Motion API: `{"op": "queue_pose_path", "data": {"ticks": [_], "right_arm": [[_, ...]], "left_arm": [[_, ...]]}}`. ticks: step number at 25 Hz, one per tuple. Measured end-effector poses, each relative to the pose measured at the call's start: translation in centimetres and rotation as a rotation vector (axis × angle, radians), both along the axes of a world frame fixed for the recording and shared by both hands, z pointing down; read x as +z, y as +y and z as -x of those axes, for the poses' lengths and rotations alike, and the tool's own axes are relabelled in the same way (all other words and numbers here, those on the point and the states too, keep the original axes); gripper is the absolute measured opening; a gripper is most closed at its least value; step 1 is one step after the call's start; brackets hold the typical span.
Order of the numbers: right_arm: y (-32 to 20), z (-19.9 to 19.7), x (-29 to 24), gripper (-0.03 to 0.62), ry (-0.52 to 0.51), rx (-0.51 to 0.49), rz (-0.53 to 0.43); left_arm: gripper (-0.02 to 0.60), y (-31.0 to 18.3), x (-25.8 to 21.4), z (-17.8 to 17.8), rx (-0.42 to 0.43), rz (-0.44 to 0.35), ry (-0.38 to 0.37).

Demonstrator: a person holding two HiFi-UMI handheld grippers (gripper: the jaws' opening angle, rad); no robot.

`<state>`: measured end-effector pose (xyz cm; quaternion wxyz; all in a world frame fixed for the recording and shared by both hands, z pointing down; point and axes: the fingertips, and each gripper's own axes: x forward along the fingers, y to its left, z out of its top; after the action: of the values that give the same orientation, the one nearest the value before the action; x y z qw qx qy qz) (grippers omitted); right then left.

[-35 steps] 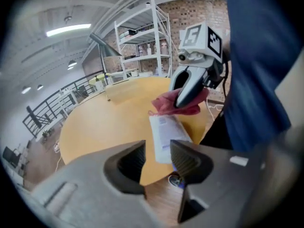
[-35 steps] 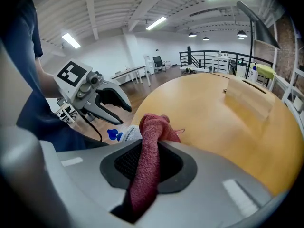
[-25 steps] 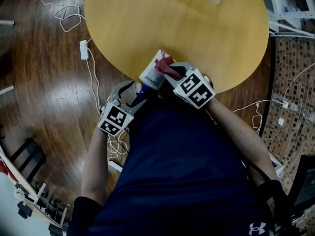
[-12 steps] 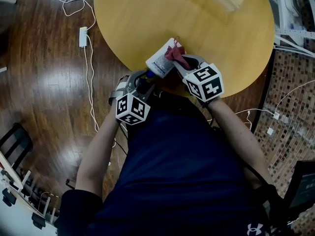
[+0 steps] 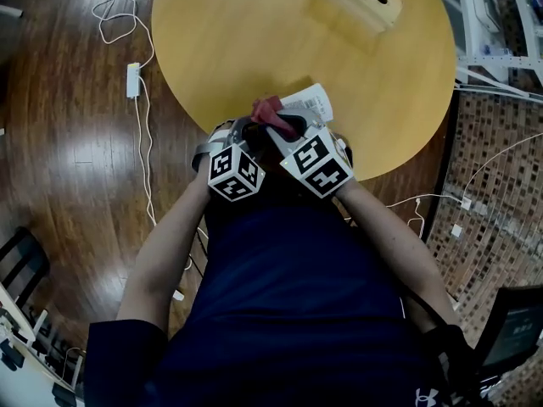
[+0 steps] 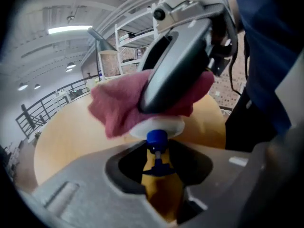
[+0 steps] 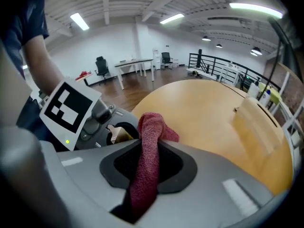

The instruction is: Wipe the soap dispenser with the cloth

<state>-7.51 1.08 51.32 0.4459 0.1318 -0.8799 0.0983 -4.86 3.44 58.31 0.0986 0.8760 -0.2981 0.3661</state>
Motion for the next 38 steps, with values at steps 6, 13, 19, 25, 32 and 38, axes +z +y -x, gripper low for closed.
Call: {"op": "queue_pose_path", "data": {"ticks": [6,13,19,25,32,38], "right_arm": [[-3.0,-4.3,2.3,0.075,0.027,0.200,0.048],[-8.3,-10.9,2.0,0.075,0.070,0.512,0.086],[-2.4,-1.3,1.4,0.075,0.058,0.175,0.106],[-5.6,-6.0,2.7,0.075,-0.006,0.398,0.192],[-8.9,-12.5,1.6,0.075,0.008,0.598,0.108],[0.3,-3.4,1.2,0.075,-0.006,0.177,0.101]], "left_arm": [[0.147,-0.1,-0.3,-0.7,0.055,-0.013,-0.033],[0.147,-0.3,0.3,-0.9,0.053,0.006,-0.068],[0.149,-0.6,0.5,-0.9,0.055,0.014,-0.107],[0.149,-0.7,0.1,-1.2,0.048,0.026,-0.104],[0.149,-0.7,0.5,-1.5,0.046,0.048,-0.112],[0.149,-0.7,0.6,-1.3,0.021,0.070,-0.101]]}}
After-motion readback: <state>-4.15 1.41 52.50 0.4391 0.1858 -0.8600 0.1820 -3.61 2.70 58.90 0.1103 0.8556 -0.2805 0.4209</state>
